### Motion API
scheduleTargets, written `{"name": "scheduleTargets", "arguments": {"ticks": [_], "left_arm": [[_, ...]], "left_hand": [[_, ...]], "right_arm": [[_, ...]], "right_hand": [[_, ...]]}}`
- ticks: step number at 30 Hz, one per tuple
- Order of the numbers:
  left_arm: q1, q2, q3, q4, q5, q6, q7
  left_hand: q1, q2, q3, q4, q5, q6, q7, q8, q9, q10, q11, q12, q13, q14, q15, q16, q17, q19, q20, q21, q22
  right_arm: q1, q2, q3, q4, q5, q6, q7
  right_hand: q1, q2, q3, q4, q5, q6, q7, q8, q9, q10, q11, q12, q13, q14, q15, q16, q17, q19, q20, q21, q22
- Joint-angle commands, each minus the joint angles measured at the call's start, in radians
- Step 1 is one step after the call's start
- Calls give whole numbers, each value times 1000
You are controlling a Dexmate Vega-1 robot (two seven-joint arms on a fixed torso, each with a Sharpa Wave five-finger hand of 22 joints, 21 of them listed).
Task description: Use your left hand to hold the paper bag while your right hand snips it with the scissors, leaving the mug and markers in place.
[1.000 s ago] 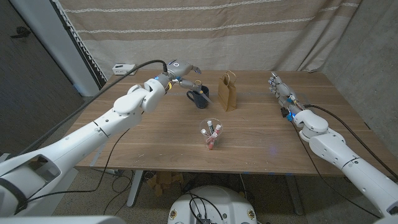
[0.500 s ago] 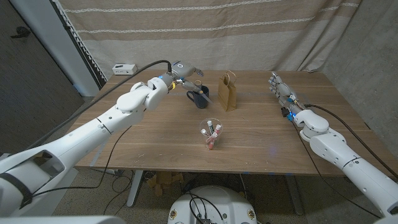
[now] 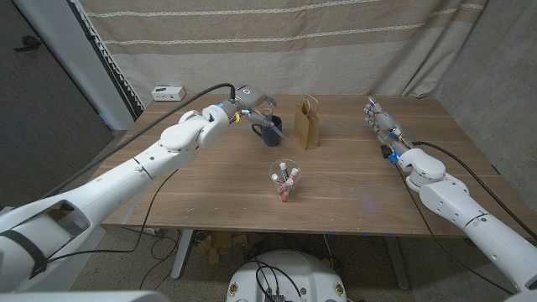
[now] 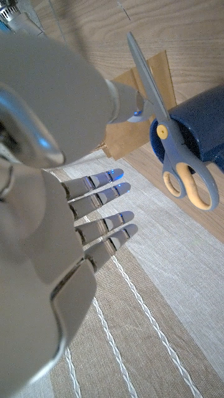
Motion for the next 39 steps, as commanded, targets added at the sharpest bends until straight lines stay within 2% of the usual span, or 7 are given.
{"name": "scheduleTargets", "arguments": {"ticks": [1,22,25,30,31,32,39], "left_arm": [[-9,-10,16,16,20,-18,-12],[-5,-22,28,40,19,-44,12],[-6,-27,34,47,27,-42,16],[-11,-30,45,50,38,-49,16],[-11,-31,46,51,40,-48,16],[-11,-32,47,51,44,-43,13],[-10,-40,52,52,45,-33,-1]], "left_hand": [[-2,10,-8,-1,1,11,1,-1,4,8,0,3,4,-5,-175,5,4,-3,-155,4,5],[9,12,-17,-4,3,14,-2,1,9,11,-1,3,9,-3,-175,6,4,2,-155,9,7],[-49,-7,-79,20,-36,2,-1,2,20,5,0,-2,12,-6,-174,5,4,-2,-149,10,8],[-38,6,-101,16,-56,1,-2,6,28,4,-1,-1,15,-8,-175,5,4,-1,-157,10,8],[-9,22,-141,9,-87,2,0,6,22,3,0,0,20,-2,-174,7,5,0,-157,10,8],[-5,32,-160,14,-93,0,-2,8,25,5,-1,0,22,-6,-175,5,5,-1,-158,11,9],[13,58,-175,19,-97,-45,-1,-3,39,-25,-1,-8,25,-24,-175,2,6,-21,-132,8,11]], "right_arm": [[-34,-18,17,-39,6,-16,-25],[-66,-18,23,-80,-4,-14,-52],[-68,-21,25,-86,-3,-17,-55],[-67,-24,29,-89,2,-25,-54],[-66,-24,28,-88,2,-27,-53],[-64,-24,28,-87,3,-29,-52],[-57,-23,22,-77,4,-30,-40]], "right_hand": [[12,3,-9,-4,2,-9,3,-3,1,-3,6,-2,1,-5,2,2,2,-5,-2,4,3],[12,4,-10,-4,1,-9,4,-2,1,-6,6,-3,1,-7,4,3,2,-4,-16,4,3],[12,4,-11,-4,0,-22,9,-7,1,-11,6,-6,1,-9,3,2,2,-4,-17,4,3],[12,4,-11,-4,0,-33,13,-11,1,-13,8,-6,1,-12,5,1,2,-2,-18,5,2],[12,4,-11,-4,0,-33,14,-10,1,-13,8,-6,1,-13,6,1,2,-2,-17,5,2],[12,4,-11,-4,0,-34,14,-11,1,-14,9,-7,1,-14,7,1,2,-3,-17,5,2],[13,5,-11,-5,0,-35,14,-10,1,-14,11,-7,2,-15,8,1,2,-4,-15,4,2]]}}
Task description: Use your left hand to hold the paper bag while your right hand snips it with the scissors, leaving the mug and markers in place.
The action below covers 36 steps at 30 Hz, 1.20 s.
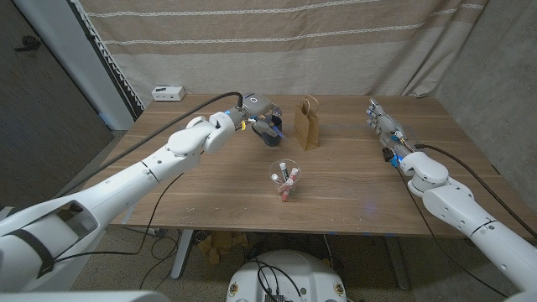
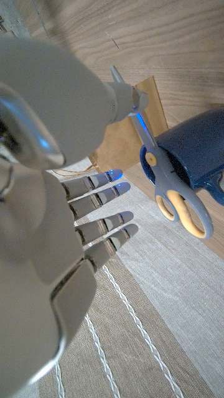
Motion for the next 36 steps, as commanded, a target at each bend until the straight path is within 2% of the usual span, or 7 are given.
{"name": "scheduleTargets", "arguments": {"ticks": [1,19,24,27,31,33,36], "left_arm": [[-2,-12,11,6,9,11,-13],[-10,-24,23,34,-11,18,-34],[-13,-25,20,49,-52,-9,-25],[-15,-25,20,55,-68,-23,-18],[-16,-25,22,59,-75,-27,-16],[-17,-25,23,61,-78,-32,-11],[-15,-25,22,60,-84,-33,-7]], "left_hand": [[9,19,-9,0,1,-8,-2,-3,7,-16,-1,-5,5,-12,-176,1,6,-10,-135,1,5],[20,47,-11,5,13,5,-2,7,15,-15,-2,-1,8,-15,-177,4,7,-12,-141,4,7],[46,109,-20,15,43,76,-4,41,26,45,-5,18,12,14,-176,12,7,-8,-144,9,5],[60,142,-24,20,51,93,-4,45,21,72,-6,22,11,36,-174,14,6,-9,-147,9,4],[73,161,-33,21,53,105,-4,48,17,87,-6,19,10,47,-175,10,3,-7,-150,9,2],[79,168,-44,21,53,114,-5,50,14,95,-6,15,9,51,-175,7,2,-7,-151,7,1],[120,212,-139,27,50,133,-5,51,6,119,-6,-7,2,60,-174,3,1,-7,-152,5,1]], "right_arm": [[7,0,-4,6,5,-8,10],[10,7,-8,7,5,-11,5],[11,7,-10,9,4,-12,4],[11,8,-10,8,6,-16,2],[16,7,-13,13,3,-15,7],[18,9,-12,13,6,-19,4],[21,8,-15,17,3,-18,8]], "right_hand": [[5,-3,-7,0,0,-8,5,-2,1,-6,9,2,2,-9,3,0,2,-4,-4,4,2],[6,-2,-7,-1,-1,-8,5,0,1,-8,5,1,2,-11,5,1,2,-10,2,2,2],[6,-1,-8,0,-2,-11,-4,0,1,-9,-8,1,2,-12,4,1,3,-11,6,2,2],[6,-1,-8,0,-2,-12,-4,0,1,-11,-11,1,2,-12,10,1,3,-12,8,2,2],[6,0,-8,0,-2,-11,-10,1,1,-14,-15,0,2,-12,14,1,3,-14,13,1,2],[5,0,-9,0,-2,-11,-12,1,1,-14,-15,0,2,-13,18,1,3,-15,14,1,2],[5,0,-9,0,-3,-11,-13,2,1,-15,-20,0,2,-11,28,2,3,-16,19,1,3]]}}
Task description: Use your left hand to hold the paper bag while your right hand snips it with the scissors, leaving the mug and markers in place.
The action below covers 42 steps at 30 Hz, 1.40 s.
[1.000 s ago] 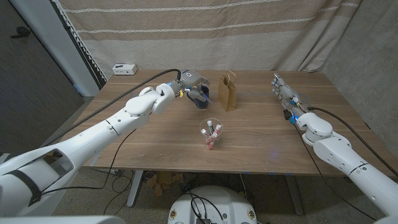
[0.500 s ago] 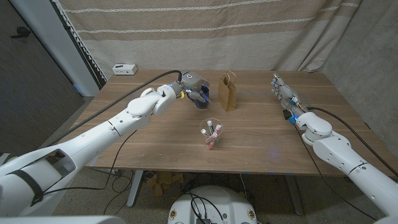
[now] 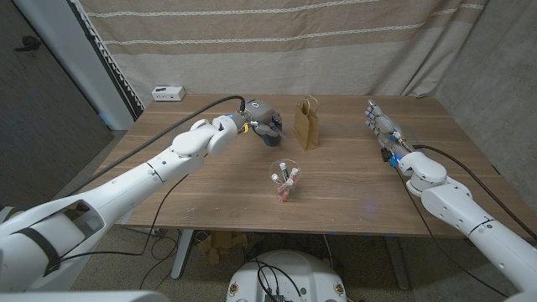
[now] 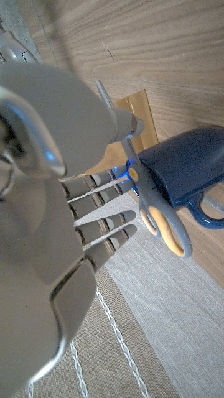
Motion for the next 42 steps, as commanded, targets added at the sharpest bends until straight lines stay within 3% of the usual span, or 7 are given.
{"name": "scheduleTargets", "arguments": {"ticks": [1,4,6,11,23,35,42], "left_arm": [[-3,-2,1,12,-37,-24,15],[-9,-3,4,18,-37,-23,10],[-12,-5,7,24,-37,-23,6],[-18,-7,11,32,-35,-20,4],[-12,-4,12,50,-29,-27,73],[-6,-5,11,55,-23,-17,106],[-4,-7,14,61,-13,-7,124]], "left_hand": [[51,57,-124,9,5,25,-1,8,-5,35,-1,-20,-3,21,-173,-1,1,2,-150,5,3],[86,81,-204,23,11,32,-1,5,-10,40,-2,-21,0,23,-173,-3,0,1,-150,6,4],[101,84,-233,32,15,33,-1,6,-8,42,-2,-21,1,27,-173,-2,1,2,-151,6,4],[123,90,-263,52,20,33,-1,4,-8,43,-2,-19,5,41,-173,-1,2,4,-151,7,5],[199,87,-269,82,-14,95,0,14,-27,114,-2,1,25,167,-176,16,13,49,-135,17,7],[254,110,-239,101,-27,139,0,22,-38,177,-2,10,37,322,-179,37,17,84,-123,31,11],[337,104,-221,123,-51,128,1,9,-36,231,2,23,76,444,-185,29,31,102,-127,36,16]], "right_arm": [[10,1,-6,10,-3,-2,7],[12,4,-6,9,2,-8,3],[14,3,-8,11,-2,-6,5],[14,3,-8,9,3,-14,2],[31,9,-18,20,0,-19,7],[35,9,-19,22,1,-25,5],[40,9,-23,24,-1,-26,8]], "right_hand": [[5,0,-7,2,-3,0,-3,2,1,-1,-9,0,2,0,19,2,3,-7,10,1,3],[5,0,-7,3,-3,0,-4,2,1,-2,-11,0,2,1,21,3,3,-7,13,2,3],[5,0,-7,3,-3,0,-5,2,1,-2,-11,0,2,1,26,3,3,-6,15,2,3],[4,0,-8,3,-4,0,-5,3,1,-1,-12,0,2,2,32,4,3,-7,18,2,3],[4,0,-9,3,-4,0,-7,3,1,-2,-13,0,2,3,40,4,3,-8,21,2,3],[4,1,-9,3,-5,1,-11,4,1,-1,-19,1,2,7,50,6,3,-8,27,3,3],[4,1,-10,3,-5,2,-12,5,1,-2,-19,1,2,7,53,5,3,-8,28,3,3]]}}
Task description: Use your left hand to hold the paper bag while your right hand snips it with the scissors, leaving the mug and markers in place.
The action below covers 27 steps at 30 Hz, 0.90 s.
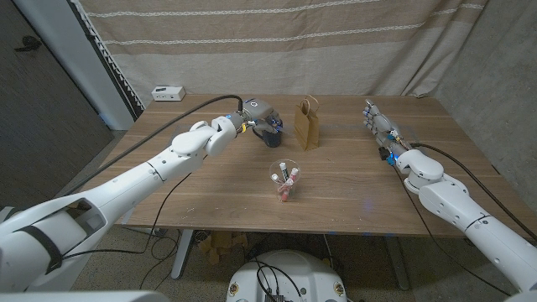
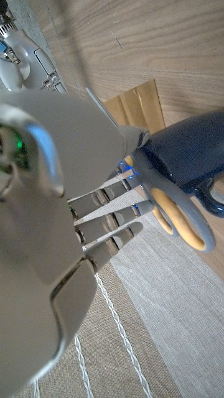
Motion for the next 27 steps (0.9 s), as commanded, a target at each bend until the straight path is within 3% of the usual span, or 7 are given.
{"name": "scheduleTargets", "arguments": {"ticks": [1,6,8,9,15,22,27], "left_arm": [[5,-2,4,11,13,15,31],[6,-4,4,17,14,16,52],[9,-4,2,24,8,7,77],[10,-4,0,28,5,1,94],[21,-3,-11,38,-4,-10,169],[22,-1,-21,56,-39,-54,226],[26,2,-41,59,-84,-88,256]], "left_hand": [[45,0,1,17,-16,1,3,-7,5,26,2,15,29,65,-139,-7,8,14,-126,6,5],[136,-6,-21,72,-39,77,6,1,2,83,5,40,88,146,-141,-20,15,23,-126,5,8],[227,0,-36,124,-44,117,9,5,13,118,6,49,134,191,-142,-25,21,25,-127,10,15],[278,5,-26,130,-46,157,12,13,9,156,6,60,156,236,-144,-23,29,29,-124,21,21],[430,-10,45,114,-83,272,21,52,1,240,6,81,223,347,-149,-22,78,26,-104,86,48],[445,-11,33,126,-77,388,22,83,-5,244,6,78,254,409,-147,-21,89,16,-100,140,56],[448,-5,4,133,-50,415,23,78,-10,275,6,37,246,447,-147,-22,79,9,-100,200,45]], "right_arm": [[7,2,-4,2,1,-8,0],[8,1,-5,1,2,-12,0],[8,2,-4,1,4,-12,0],[9,1,-5,2,2,-11,2],[5,2,-2,1,4,-7,-1],[3,1,-2,2,3,-3,0],[3,3,-1,2,7,-5,-1]], "right_hand": [[5,1,-7,0,-1,-3,-4,4,2,3,-3,1,2,-3,8,5,3,-2,3,3,3],[5,1,-7,0,-1,-2,-5,5,2,3,-3,1,2,-2,9,5,3,-2,3,3,3],[5,1,-7,0,-1,-2,-5,5,2,2,-4,1,2,-2,8,5,3,-2,4,3,3],[5,1,-7,0,-2,-2,-5,5,2,3,-4,1,2,-2,8,5,3,-2,4,3,3],[5,1,-7,0,-2,-2,-5,5,2,4,-4,1,2,-2,7,5,3,-2,4,3,3],[5,1,-8,0,-2,-2,-5,5,2,3,-3,1,2,-1,6,6,3,-1,3,4,3],[5,1,-8,0,-2,-3,-5,5,2,3,-3,1,2,-1,6,6,3,-1,4,4,3]]}}
